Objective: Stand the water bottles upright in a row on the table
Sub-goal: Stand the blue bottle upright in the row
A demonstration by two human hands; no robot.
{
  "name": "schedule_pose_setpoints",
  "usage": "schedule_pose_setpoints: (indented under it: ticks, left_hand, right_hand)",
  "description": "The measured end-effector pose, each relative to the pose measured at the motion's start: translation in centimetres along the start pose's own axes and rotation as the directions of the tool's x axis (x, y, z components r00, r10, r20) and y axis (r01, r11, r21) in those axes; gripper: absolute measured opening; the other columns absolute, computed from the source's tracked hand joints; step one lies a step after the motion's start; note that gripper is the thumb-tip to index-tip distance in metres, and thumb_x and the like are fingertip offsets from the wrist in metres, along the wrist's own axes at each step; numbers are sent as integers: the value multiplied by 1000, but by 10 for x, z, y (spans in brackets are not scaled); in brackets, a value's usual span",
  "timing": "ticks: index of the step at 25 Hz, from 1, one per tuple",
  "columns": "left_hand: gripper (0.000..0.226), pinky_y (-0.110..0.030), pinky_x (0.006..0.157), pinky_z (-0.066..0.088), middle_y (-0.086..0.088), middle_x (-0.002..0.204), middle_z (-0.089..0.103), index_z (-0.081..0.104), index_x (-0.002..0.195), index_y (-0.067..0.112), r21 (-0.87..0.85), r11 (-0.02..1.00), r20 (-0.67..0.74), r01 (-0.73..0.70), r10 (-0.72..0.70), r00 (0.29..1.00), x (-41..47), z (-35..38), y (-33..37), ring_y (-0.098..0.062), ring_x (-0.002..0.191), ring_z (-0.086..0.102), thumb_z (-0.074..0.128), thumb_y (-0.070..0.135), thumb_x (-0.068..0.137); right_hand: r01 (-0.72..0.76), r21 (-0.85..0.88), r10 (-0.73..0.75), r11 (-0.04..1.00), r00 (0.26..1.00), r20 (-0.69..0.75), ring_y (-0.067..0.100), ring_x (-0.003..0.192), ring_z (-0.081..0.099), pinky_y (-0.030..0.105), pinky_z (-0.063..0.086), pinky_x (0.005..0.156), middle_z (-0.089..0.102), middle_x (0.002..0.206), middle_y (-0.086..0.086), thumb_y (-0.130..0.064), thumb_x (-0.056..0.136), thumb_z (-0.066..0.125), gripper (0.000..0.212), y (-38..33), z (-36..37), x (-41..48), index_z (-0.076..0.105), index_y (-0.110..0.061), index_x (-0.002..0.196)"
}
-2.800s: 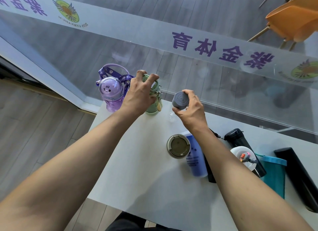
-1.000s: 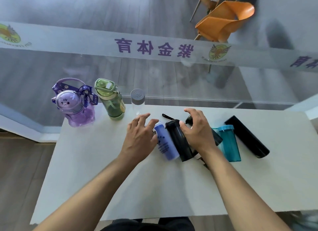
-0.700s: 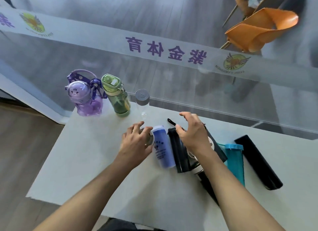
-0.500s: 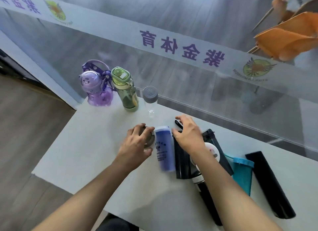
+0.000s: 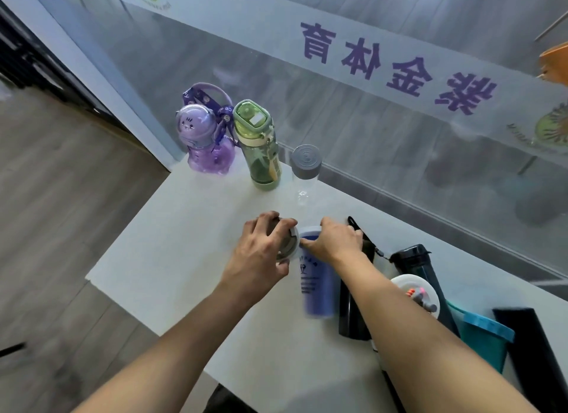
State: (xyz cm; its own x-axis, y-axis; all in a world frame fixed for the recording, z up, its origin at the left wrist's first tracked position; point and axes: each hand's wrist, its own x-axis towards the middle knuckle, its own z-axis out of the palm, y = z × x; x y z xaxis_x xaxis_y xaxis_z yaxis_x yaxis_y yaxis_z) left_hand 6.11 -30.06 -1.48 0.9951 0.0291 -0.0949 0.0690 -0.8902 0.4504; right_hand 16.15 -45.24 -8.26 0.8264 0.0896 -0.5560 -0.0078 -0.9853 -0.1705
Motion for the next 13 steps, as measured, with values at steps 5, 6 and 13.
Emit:
schedule_pose_setpoints:
  ticks: [5,6,13]
  left_hand:
    - [72,-34,96,46,3,141,38,42,135,35,3,1000,23,2,-2,1000,2,-1,-1,-25,122,37,72,16,73]
    - [73,-36,98,45,2,141,37,42,136,34,4,1000,27,9,-9,1000,2,-1,-1,-26,122,36,73,15,73]
    - [72,-37,104,39,0,142,36,41,135,34,-3,999,35,43,-43,998,2,0,7,-29,123,35,73,15,74]
  right_hand:
    - [-18,238,45,971,993,-111,34,124,52,42,36,104,59,128,10,-74,72,64,82,-3,-16,-10,51,-21,133]
    - [-6,333,59,943,987,-149,33,125,52,42,38,106,56,129,8,-71,71,69,84,-2,-25,-15,48,-22,137]
    - [257,591,30,765,902,-430,20,111,55,28,45,96,48,122,-3,-34,62,87,80,20,-71,-34,49,-26,133]
